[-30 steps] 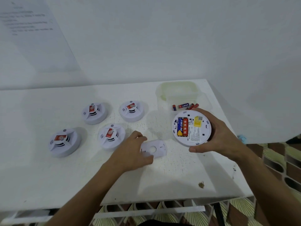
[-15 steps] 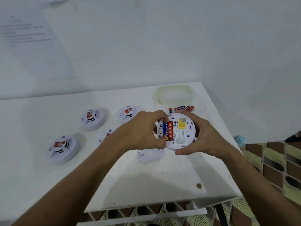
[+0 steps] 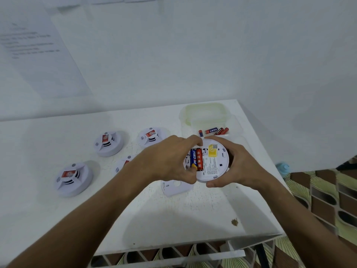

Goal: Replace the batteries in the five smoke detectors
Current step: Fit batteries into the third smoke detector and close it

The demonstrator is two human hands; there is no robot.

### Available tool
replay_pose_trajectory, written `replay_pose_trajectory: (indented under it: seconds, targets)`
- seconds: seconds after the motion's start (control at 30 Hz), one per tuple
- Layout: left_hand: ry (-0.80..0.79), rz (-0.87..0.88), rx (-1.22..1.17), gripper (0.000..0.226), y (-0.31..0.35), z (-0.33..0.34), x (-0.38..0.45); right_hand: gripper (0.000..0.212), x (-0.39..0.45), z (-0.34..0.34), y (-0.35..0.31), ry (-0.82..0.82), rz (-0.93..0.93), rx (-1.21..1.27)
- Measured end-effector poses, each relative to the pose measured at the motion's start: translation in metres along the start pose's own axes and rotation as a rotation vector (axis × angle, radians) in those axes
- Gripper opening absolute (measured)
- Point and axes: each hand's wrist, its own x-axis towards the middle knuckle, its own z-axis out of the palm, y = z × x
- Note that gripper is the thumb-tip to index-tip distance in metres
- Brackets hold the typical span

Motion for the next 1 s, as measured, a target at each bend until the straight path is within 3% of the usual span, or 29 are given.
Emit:
replay_pose_trajectory:
  seconds: [0.23, 0.43, 0.6, 0.87, 1.0]
  targets:
    - [0.109, 0.077, 0.055, 0.061, 0.003, 0.01, 0.001, 0.094, -0.002, -0.008, 0.005, 0.04, 0.015, 0.021]
    - [0.067, -0.025, -0.334, 0.065, 0.006, 0.013, 0.022, 0.09, -0.011, -0.031, 0.009, 0.029, 0.01, 0.03]
    - [0.037, 0.079, -0.232, 0.059, 0.02, 0.011, 0.04, 0.085, -0.015, -0.05, 0.008, 0.089, 0.009, 0.033]
    - [0.201, 0.171, 0.022, 0.037, 0.04, 0.023, 0.068, 0.085, -0.012, -0.076, 0.016, 0.233, -0.012, 0.042]
    - [0.281, 0.093, -0.118, 0.033, 0.042, 0.025, 0.083, 0.086, -0.009, -0.086, 0.023, 0.231, -0.014, 0.038]
